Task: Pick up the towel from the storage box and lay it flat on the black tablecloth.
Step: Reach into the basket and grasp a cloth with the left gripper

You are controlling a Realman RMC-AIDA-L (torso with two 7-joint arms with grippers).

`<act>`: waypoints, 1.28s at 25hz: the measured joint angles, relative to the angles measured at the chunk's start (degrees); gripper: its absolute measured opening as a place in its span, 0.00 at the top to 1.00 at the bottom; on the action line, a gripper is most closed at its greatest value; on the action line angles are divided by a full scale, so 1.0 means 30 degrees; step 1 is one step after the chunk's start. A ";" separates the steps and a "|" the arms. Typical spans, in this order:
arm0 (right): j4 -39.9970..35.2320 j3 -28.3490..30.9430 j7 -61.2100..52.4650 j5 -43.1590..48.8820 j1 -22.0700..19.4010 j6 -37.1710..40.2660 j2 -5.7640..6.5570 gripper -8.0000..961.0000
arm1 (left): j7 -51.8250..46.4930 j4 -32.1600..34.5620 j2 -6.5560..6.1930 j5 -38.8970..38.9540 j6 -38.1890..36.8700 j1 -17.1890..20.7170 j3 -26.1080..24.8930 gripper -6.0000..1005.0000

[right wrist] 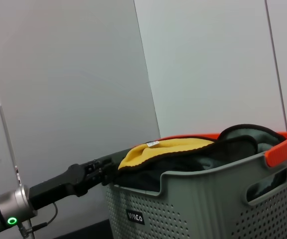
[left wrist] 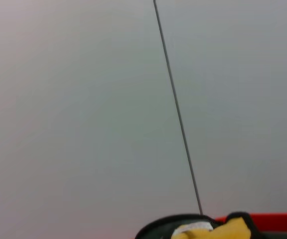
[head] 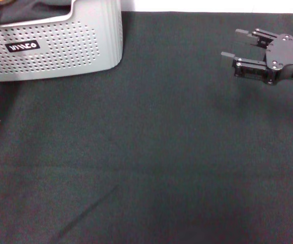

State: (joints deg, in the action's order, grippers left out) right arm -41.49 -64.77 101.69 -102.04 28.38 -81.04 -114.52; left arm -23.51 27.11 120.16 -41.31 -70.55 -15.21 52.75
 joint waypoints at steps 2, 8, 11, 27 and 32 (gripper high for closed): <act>0.0000 0.0000 0.0001 0.0000 -0.0001 0.0007 0.0000 0.17 | 0.0083 -0.0122 -0.0021 0.0093 -0.0333 0.0025 -0.0012 0.65; 0.0010 -0.0001 0.0001 0.0000 0.0061 0.0064 0.0000 0.17 | 0.0940 -0.0685 -0.0049 0.0120 -0.0183 -0.0293 -0.0037 0.63; 0.0018 0.0000 0.0000 0.0000 0.0062 0.0068 0.0000 0.17 | 0.1495 -0.0983 -0.0056 0.0120 0.0019 -0.0598 -0.0036 0.61; 0.0060 0.0000 -0.0001 0.0000 0.0054 0.0115 0.0006 0.17 | 0.1822 -0.1164 -0.0017 0.0600 0.1105 -0.1250 -0.0763 0.59; 0.0061 -0.0001 -0.0001 0.0000 0.0187 0.0210 0.0054 0.17 | 0.1828 -0.1262 0.0010 0.0843 0.0862 -0.1015 -0.0775 0.59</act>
State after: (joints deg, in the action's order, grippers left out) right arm -41.30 -64.78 101.69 -102.04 28.94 -80.40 -114.36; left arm -18.03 23.32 120.19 -38.78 -67.97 -18.25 50.42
